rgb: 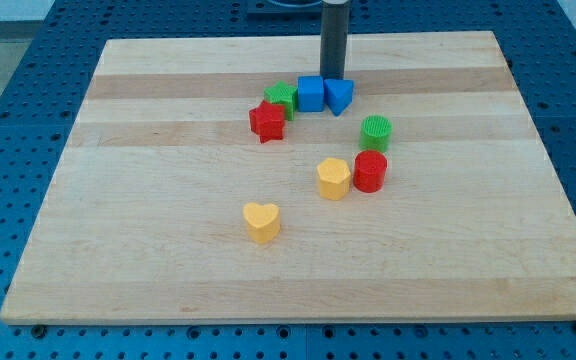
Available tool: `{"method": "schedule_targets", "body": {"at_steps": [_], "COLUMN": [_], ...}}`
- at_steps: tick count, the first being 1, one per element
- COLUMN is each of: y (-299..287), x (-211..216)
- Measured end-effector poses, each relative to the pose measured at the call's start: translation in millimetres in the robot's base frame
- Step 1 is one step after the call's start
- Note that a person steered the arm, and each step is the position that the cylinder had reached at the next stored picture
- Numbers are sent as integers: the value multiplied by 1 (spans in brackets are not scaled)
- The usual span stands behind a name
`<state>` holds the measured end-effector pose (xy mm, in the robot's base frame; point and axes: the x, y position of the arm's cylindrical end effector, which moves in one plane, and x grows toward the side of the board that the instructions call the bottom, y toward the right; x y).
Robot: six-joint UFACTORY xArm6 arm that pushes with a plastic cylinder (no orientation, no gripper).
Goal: Point your arm at the green star
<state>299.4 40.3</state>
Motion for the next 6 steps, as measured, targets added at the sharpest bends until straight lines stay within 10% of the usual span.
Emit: {"method": "schedule_targets", "body": {"at_steps": [6], "y": [-87], "x": [15]}}
